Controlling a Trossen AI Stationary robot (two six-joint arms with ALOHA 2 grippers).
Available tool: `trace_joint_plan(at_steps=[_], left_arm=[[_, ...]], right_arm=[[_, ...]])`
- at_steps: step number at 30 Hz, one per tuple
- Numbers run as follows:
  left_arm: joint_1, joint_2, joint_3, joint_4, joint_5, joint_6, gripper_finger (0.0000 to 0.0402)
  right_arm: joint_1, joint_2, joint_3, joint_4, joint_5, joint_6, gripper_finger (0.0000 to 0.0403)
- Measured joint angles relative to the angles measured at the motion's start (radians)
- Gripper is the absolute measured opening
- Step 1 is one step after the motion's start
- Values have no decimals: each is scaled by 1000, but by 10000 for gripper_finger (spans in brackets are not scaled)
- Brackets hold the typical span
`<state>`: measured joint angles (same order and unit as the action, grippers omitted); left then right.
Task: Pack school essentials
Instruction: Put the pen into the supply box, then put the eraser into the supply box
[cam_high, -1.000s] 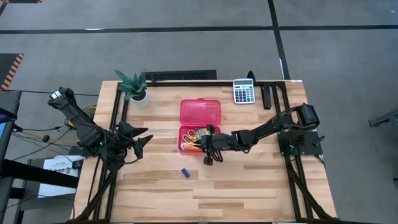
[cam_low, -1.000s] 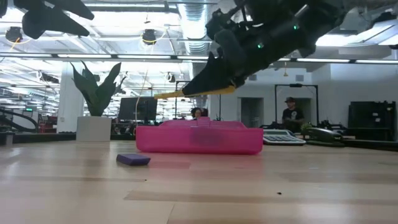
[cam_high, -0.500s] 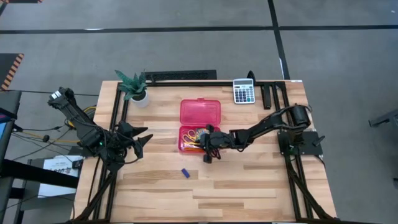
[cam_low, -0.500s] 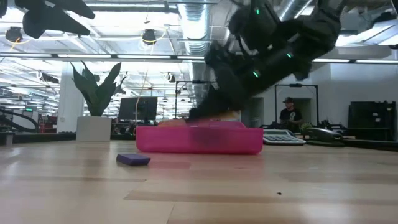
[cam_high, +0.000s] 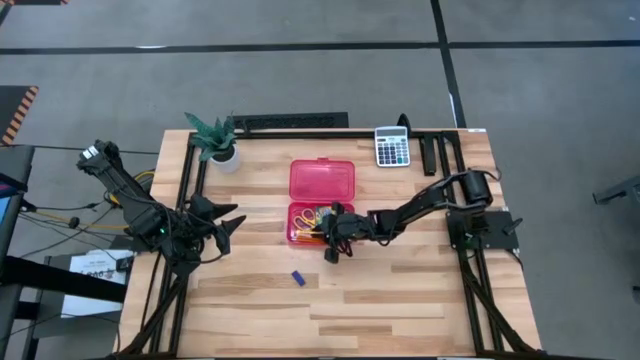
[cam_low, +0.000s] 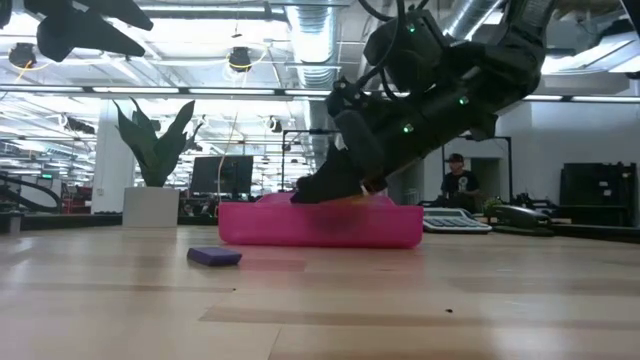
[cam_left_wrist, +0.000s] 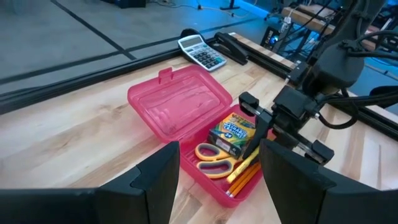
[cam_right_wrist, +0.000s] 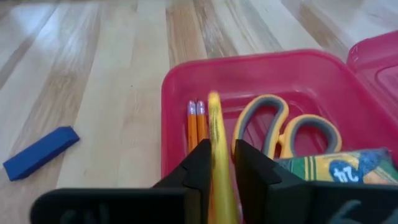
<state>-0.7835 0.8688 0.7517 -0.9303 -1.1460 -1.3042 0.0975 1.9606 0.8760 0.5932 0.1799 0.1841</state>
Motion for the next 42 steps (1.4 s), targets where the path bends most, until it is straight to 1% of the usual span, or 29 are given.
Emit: trace_joint_plan(at_steps=[3,7,11,14,18,21,27,30,32,34,39,42], left_arm=[[0,0,0,0,0,1,208],[0,0,0,0,9,1,208],[0,0,0,0,36,2,208],[0,0,0,0,40,3,208],[0,0,0,0,41,25,208],[0,0,0,1,50,40,208],[0,0,0,1,68,66,208],[-1,0,0,1,69,66,208],[-1,0,0,1,73,66,208],[-1,0,0,1,77,69,208],[-1,0,0,1,88,82,208],[-1,0,0,1,88,82,208]], right_arm=[[4,0,-1,6,0,1,107],[7,0,-1,24,-4,23,152],[8,-48,5,52,-92,141,190],[29,-90,18,51,-120,268,202],[96,-101,59,42,-114,295,199],[152,-92,105,21,-50,283,191],[237,-74,161,-77,86,267,182],[268,-72,159,-148,166,289,182],[286,-71,159,-153,207,308,184],[301,-74,160,-143,230,324,188],[333,-72,159,-183,301,344,201],[346,-73,159,-182,319,350,206]])
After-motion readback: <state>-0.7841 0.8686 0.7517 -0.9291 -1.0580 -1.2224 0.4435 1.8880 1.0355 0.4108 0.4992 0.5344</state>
